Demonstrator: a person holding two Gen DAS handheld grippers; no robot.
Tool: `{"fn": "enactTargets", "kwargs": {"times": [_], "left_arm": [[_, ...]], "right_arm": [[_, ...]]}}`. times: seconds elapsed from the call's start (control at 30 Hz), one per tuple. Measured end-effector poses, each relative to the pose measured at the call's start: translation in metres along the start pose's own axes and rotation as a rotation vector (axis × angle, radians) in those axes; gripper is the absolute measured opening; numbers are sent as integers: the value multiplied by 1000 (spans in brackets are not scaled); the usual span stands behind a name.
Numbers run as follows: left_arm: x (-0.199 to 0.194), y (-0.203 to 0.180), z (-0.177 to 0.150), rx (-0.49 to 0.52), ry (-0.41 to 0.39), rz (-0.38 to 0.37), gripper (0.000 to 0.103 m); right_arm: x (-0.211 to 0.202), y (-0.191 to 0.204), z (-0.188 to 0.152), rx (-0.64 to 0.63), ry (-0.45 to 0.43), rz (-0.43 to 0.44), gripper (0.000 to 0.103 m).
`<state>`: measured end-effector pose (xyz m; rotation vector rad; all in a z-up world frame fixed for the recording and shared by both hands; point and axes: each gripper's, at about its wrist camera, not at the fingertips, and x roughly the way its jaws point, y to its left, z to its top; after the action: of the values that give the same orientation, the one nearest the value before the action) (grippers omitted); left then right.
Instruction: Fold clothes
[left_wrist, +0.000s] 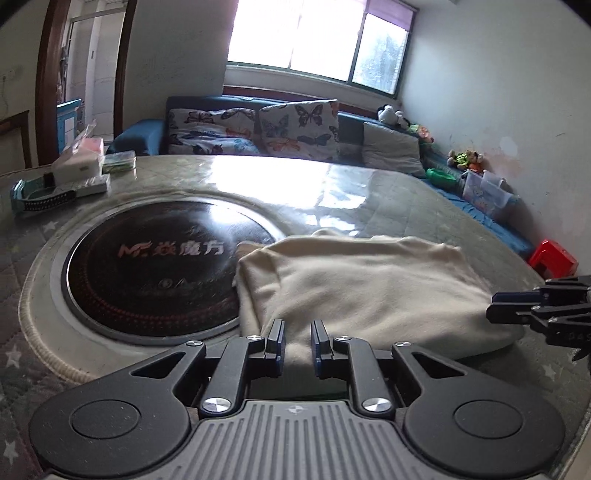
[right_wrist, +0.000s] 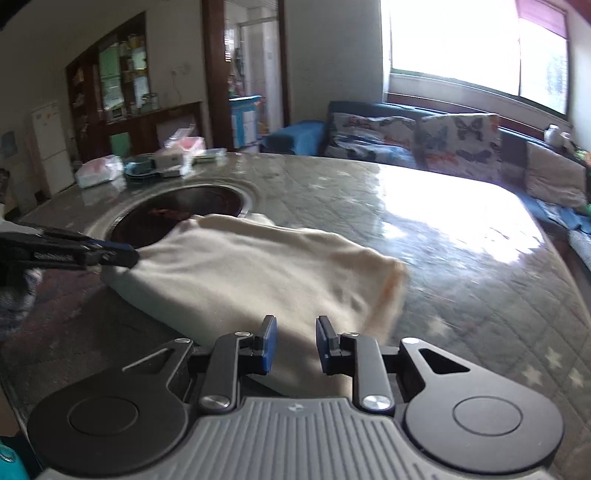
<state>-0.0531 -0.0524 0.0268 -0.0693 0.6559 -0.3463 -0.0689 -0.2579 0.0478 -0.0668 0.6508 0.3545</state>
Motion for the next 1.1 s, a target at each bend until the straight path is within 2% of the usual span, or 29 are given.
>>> {"fn": "enactTargets", "kwargs": {"times": [0.13,0.3,0.43,0.5,0.57,0.73,0.97,1.1], "left_arm": [[-3,1,-3,17,-6,12,17],[-4,5,-3,16,-11,13,18],[-5,5,-5,11,-14,17,18],[-7,6,-6,10,-15,22,20],[-9,9,-7,6,-13,31,28],[-14,18,-9,-13,-14,26,30],[-18,30,-12,-89,-2,12,30],[-23,34,-12,-100,-5,5,30]], "right_arm": [[16,16,-2,-54,20,13,23],[15,30,3,-129,12,-16,23],[19,46,13,-158,-16,31,23],[28,59,18,-182,-23,69,23],[38,66,15,-206,1,75,22],[40,77,13,-272,23,62,22],[48,113,33,-367,-21,175,23],[67,128,33,-402,8,221,22]]}}
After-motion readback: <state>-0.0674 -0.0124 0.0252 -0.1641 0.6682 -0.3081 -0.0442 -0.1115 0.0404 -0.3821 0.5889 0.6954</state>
